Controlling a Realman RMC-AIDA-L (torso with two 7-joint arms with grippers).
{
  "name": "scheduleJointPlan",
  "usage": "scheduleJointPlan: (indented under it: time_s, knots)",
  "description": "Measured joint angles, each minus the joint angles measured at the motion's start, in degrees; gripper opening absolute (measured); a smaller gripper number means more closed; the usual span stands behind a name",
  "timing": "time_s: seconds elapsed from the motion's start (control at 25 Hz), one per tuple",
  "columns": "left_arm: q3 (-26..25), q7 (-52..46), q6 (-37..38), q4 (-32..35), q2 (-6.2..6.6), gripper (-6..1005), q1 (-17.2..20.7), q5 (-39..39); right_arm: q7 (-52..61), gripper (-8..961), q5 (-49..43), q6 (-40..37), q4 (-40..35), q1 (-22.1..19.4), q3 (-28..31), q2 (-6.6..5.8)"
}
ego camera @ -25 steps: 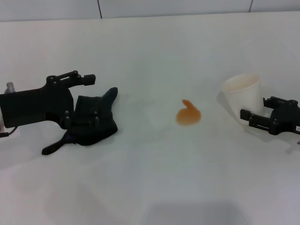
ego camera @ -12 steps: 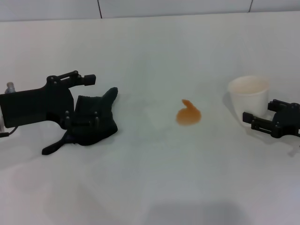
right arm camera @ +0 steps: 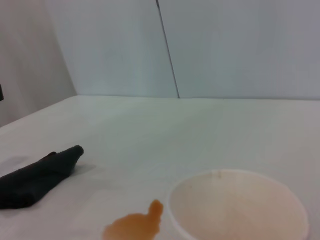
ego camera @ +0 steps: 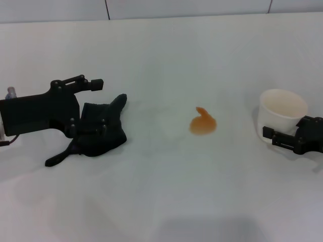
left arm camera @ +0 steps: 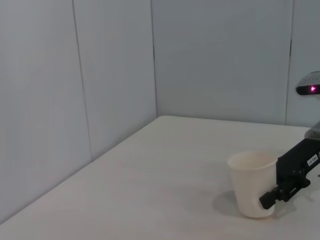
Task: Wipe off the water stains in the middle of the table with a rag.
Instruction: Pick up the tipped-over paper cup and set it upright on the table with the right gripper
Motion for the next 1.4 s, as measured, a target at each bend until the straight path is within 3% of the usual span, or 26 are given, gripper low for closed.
scheduleJointPlan:
  time_s: [0.4,0.48,0.84,1.4]
  knots:
    - [-0.05,0.00,0.00,0.00,0.00,890,-0.20,0.08,0.36,723,-0.72,-0.53,0.13,-0.53,-0.10,-0.11]
    - [-0.07,0.00,0.00,0.00,0.00,890,-0.20,0.07,0.36,856,-0.98,-0.76,0.09,-0.61,-0.10,-0.13]
    - [-0.13,0.02,0.00,0.00,0.07,890,-0.28,0.08,1.42,856,-1.15,-1.25,-1.62,-2.29,0.28,-0.32]
    - [-0.22,0.34,0.00,0.00,0.03,889,-0.40,-0.01,1.91,857,-1.72,-0.75,-1.82,-1.12,-0.21,-0.11]
